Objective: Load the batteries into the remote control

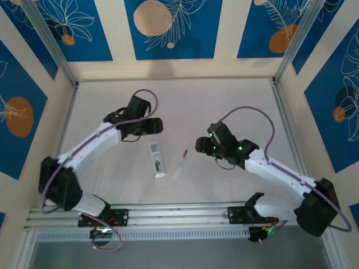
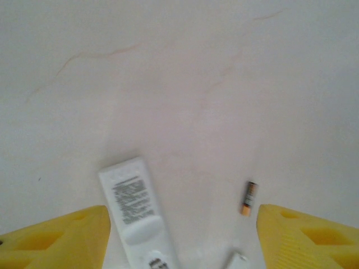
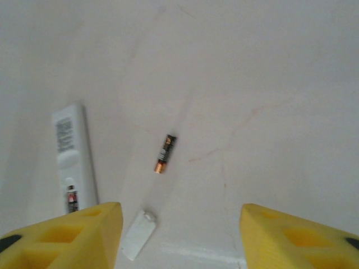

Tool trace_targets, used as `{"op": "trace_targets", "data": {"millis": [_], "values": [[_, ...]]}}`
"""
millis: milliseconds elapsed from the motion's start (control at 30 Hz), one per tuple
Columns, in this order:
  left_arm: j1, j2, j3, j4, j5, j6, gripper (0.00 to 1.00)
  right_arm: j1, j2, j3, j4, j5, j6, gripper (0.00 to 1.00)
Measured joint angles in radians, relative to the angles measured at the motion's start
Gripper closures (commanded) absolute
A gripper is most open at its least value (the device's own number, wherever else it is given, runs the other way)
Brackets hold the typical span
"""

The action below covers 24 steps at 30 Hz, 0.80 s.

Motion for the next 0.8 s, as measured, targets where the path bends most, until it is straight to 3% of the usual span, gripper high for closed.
{"op": "trace_targets", "data": {"millis": [133,300,467,700,800], "values": [[-0.01,-0.233,-0.087,0.04,0.09,0.114,0.24,-0.007,0.157,0.072,-0.023,-0.033,0.006,0.56],[-0.011,-0.406,-0.205,0.069,0.101,0.189,0.16,0.005,0.328,0.162,-0.019,-0.061,0.011,0.57],[-0.011,-0.463,-0.29,0.092,0.065,0.222,0.0,0.035,0.48,0.248,-0.02,-0.067,0.012,0.58],[-0.011,-0.482,-0.312,0.107,0.001,0.232,0.0,0.071,0.631,0.313,-0.023,-0.061,0.021,0.62],[-0.011,-0.485,-0.314,0.11,-0.019,0.232,0.0,0.08,0.678,0.327,-0.027,-0.061,0.027,0.71]]}}
